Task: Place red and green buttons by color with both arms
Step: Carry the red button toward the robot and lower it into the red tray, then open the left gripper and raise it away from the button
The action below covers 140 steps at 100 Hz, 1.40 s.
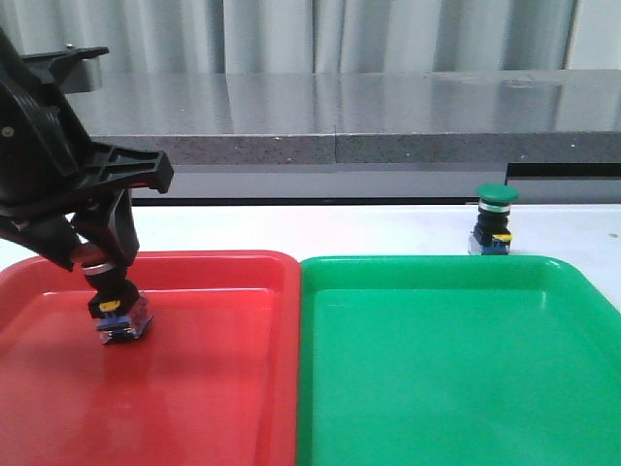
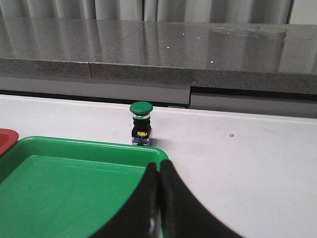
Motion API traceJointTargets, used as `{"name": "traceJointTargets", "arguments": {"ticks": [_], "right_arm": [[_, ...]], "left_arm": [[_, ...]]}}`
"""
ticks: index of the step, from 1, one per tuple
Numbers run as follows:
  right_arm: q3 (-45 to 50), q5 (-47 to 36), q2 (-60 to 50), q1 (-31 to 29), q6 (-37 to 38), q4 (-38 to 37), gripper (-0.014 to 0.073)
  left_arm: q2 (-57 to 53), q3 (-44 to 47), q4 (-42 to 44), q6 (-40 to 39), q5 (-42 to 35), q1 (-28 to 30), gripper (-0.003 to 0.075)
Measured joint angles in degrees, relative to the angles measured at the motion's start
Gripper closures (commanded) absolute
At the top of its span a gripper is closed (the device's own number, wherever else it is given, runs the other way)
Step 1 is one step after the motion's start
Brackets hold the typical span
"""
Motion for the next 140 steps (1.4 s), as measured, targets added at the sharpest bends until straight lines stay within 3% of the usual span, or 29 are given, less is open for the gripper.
{"name": "traceJointTargets", "arguments": {"ticks": [10,39,64,113,140], "right_arm": [[0.0,0.0,0.0,0.0,0.0,0.0,0.0704],[0.0,0.0,0.0,0.0,0.0,0.0,0.0704],[0.0,0.0,0.0,0.0,0.0,0.0,0.0704],[0.0,0.0,0.0,0.0,0.0,0.0,0.0704],[0.0,0.0,0.0,0.0,0.0,0.0,0.0704]], "left_arm": [[0.13,0.0,0.0,0.0,0.0,0.0,0.0273],[0.22,0.0,-0.59,0.0,0.0,-0.22,0.0258],[0.22,0.0,-1.23,0.0,0.0,-0.33,0.0136],[-0.44,-1.31,-1.58,0.0,0.0,-0.33,0.0132],[-4.94,-2.89,3.85,0.0,-0.63,-0.33,0.0132]]}}
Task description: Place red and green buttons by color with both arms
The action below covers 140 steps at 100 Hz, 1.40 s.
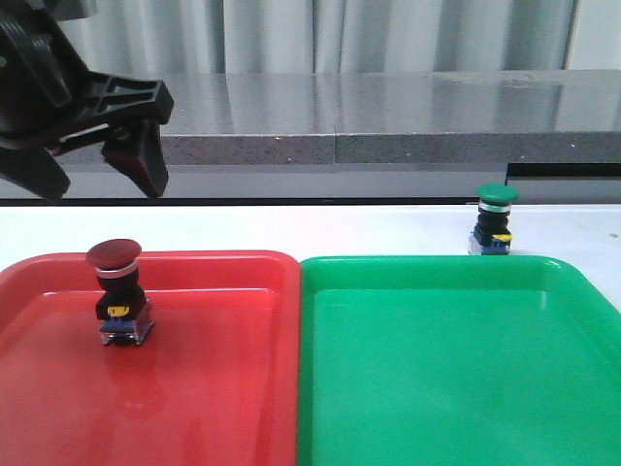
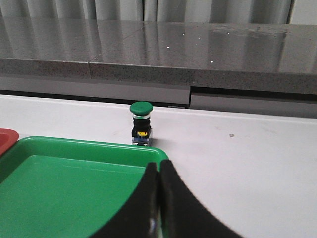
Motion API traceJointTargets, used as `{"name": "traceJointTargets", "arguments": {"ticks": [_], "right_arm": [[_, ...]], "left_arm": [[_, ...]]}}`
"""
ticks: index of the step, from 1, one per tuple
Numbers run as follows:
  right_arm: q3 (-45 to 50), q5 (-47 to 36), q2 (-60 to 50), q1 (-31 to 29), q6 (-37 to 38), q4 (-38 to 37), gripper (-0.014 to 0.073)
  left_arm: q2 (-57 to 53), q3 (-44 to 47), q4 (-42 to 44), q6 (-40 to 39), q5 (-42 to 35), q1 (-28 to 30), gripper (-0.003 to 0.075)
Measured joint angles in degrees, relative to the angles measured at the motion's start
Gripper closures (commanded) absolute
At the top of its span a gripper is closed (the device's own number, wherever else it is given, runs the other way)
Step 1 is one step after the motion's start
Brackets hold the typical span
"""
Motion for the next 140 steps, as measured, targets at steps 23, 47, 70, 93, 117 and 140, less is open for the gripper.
{"name": "traceJointTargets", "arguments": {"ticks": [23,47,70,93,117,140], "right_arm": [[0.0,0.0,0.0,0.0,0.0,0.0,0.0704],[0.0,0.0,0.0,0.0,0.0,0.0,0.0704],[0.0,0.0,0.0,0.0,0.0,0.0,0.0704],[0.0,0.0,0.0,0.0,0.0,0.0,0.0704],[0.0,0.0,0.0,0.0,0.0,0.0,0.0704],[0.0,0.0,0.0,0.0,0.0,0.0,0.0704]], "left_arm": [[-5.18,0.0,2.46,0.0,-0.95,3.03,0.0132],[-13.12,0.96,4.39,0.0,-1.27,7.91,0.0132],[-23.94,7.15,6.32,0.0,-1.89,8.71,0.0132],[-38.16,17.7,7.2,0.0,-6.03,8.71,0.0134],[-52.36,26.26,8.19,0.0,-6.63,8.71,0.0134],[-58.65,28.75,9.98,0.0,-6.52,8.71,0.0239]]}}
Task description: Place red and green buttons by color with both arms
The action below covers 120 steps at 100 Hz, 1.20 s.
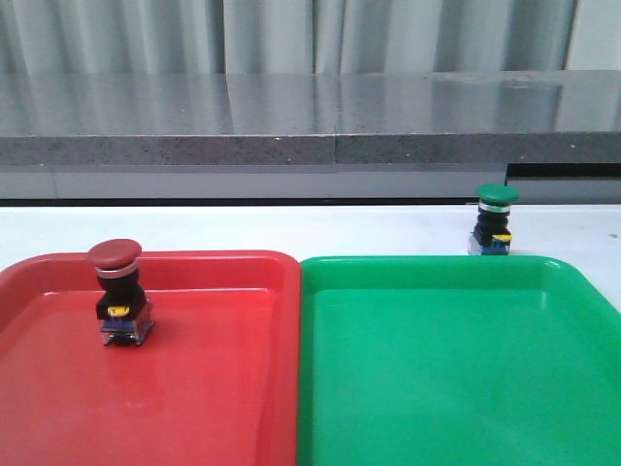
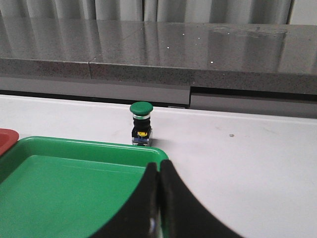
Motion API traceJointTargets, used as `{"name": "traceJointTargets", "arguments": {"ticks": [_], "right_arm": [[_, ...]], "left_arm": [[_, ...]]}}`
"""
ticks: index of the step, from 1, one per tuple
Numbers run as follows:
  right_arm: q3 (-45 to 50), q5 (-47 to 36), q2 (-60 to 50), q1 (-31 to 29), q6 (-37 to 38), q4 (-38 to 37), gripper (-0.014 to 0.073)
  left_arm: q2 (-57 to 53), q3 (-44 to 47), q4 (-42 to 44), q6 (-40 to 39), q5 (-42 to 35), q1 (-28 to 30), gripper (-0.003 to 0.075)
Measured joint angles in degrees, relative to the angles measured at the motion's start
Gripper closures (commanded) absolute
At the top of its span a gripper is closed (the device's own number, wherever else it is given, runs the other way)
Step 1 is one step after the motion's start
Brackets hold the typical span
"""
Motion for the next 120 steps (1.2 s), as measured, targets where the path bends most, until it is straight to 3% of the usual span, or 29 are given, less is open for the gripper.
{"name": "traceJointTargets", "arguments": {"ticks": [35,120], "right_arm": [[0.0,0.0,0.0,0.0,0.0,0.0,0.0704],[0.0,0.0,0.0,0.0,0.0,0.0,0.0704]], "left_arm": [[-0.11,0.09,1.23,0.0,0.0,0.0,0.0743],[-0.11,0.12,2.84,0.0,-0.11,0.0,0.0739]]}}
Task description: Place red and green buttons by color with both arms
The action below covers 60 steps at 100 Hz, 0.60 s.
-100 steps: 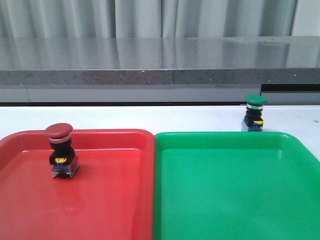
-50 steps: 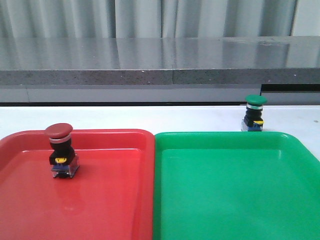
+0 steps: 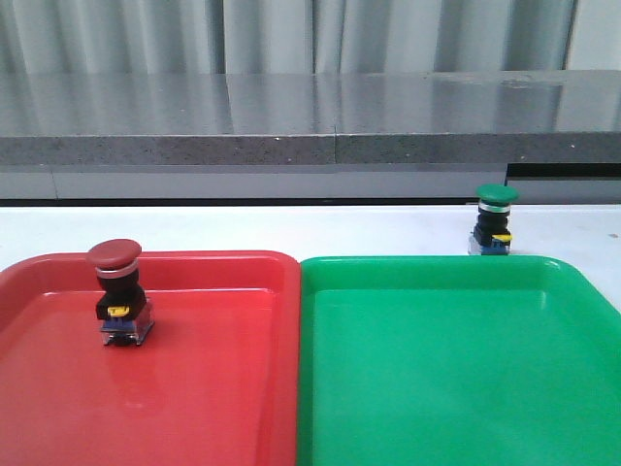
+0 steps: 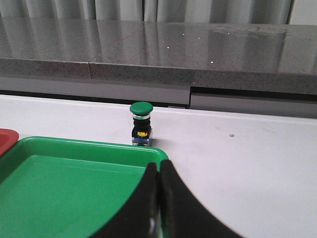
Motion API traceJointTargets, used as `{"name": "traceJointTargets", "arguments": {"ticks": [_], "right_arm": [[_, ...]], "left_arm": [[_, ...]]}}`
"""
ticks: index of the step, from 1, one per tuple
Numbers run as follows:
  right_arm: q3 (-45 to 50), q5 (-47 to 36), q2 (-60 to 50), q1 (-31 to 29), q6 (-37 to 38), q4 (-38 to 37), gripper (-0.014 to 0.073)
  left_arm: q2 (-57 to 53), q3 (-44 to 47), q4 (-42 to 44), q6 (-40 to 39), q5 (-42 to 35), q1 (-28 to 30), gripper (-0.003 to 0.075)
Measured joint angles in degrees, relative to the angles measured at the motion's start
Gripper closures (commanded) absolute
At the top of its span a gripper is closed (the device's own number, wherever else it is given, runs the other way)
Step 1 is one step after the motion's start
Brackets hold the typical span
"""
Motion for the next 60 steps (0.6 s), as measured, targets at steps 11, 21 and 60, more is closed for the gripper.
{"name": "traceJointTargets", "arguments": {"ticks": [11,21,60], "right_arm": [[0.0,0.0,0.0,0.0,0.0,0.0,0.0704],[0.0,0.0,0.0,0.0,0.0,0.0,0.0704],[0.0,0.0,0.0,0.0,0.0,0.0,0.0704]], "left_arm": [[0.0,0.0,0.56,0.16,0.0,0.0,0.0739],[-0.55,0.0,-1.89,4.15,0.0,1.02,0.0739],[-9.06,8.71,-18.64,22.01,-10.97,13.14,0.0739]]}}
